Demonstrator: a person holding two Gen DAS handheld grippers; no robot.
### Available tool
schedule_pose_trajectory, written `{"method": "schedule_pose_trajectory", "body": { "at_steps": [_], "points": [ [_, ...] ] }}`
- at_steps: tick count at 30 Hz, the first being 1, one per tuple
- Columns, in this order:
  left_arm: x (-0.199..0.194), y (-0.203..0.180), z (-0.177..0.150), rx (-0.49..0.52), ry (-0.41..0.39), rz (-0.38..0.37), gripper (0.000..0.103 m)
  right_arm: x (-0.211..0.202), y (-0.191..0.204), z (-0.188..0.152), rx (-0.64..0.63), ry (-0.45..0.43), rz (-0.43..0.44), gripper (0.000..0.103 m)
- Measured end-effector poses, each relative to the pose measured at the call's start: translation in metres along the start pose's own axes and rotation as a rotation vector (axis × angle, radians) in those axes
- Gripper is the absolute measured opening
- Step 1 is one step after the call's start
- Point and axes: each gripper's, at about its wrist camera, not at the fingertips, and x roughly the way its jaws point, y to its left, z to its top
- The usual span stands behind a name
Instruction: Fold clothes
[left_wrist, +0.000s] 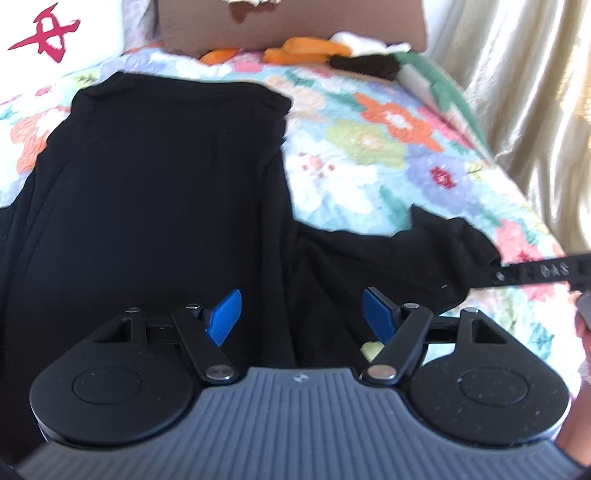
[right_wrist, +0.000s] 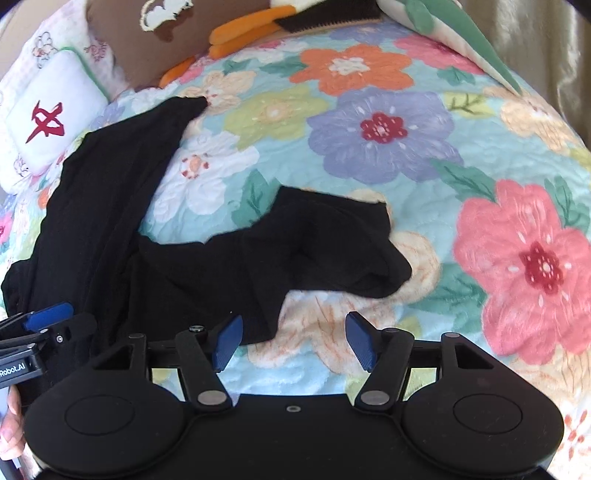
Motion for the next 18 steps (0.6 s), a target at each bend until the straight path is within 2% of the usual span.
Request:
{"method": "schedule_pose_trajectory", "body": {
  "at_steps": [2,5,9,12,15,18],
  "points": [
    [-0.001,-0.005,0.001,0.004,-0.004,-0.022,0.072,-0.003,-0.006,0.004,0.048,-0.031,0.006,0.067],
    [0.002,-0.015,0.003,0.010,0.001,-0.055,0.072,-0.007,-0.011,0.005,0.090,-0.041,0.062,0.067],
    [0.015,-0.034,0.004,0.059,0.014,-0.077,0.072,0.001,-0.002,0.002,0.068,0.000,0.117,0.067],
    [0.032,-0.034,0.006,0.023,0.069,-0.116,0.072,0.016,0.001,0.005,0.072,0.030,0.088,0.068],
    [0.046,-0.018,0.003,-0.088,0.120,-0.115,0.072,0.031,0.000,0.007,0.087,0.063,0.039,0.068],
    [0.048,-0.015,0.001,-0.055,0.133,-0.075,0.072,0.035,0.002,0.005,0.028,0.041,0.017,0.067]
  ]
}}
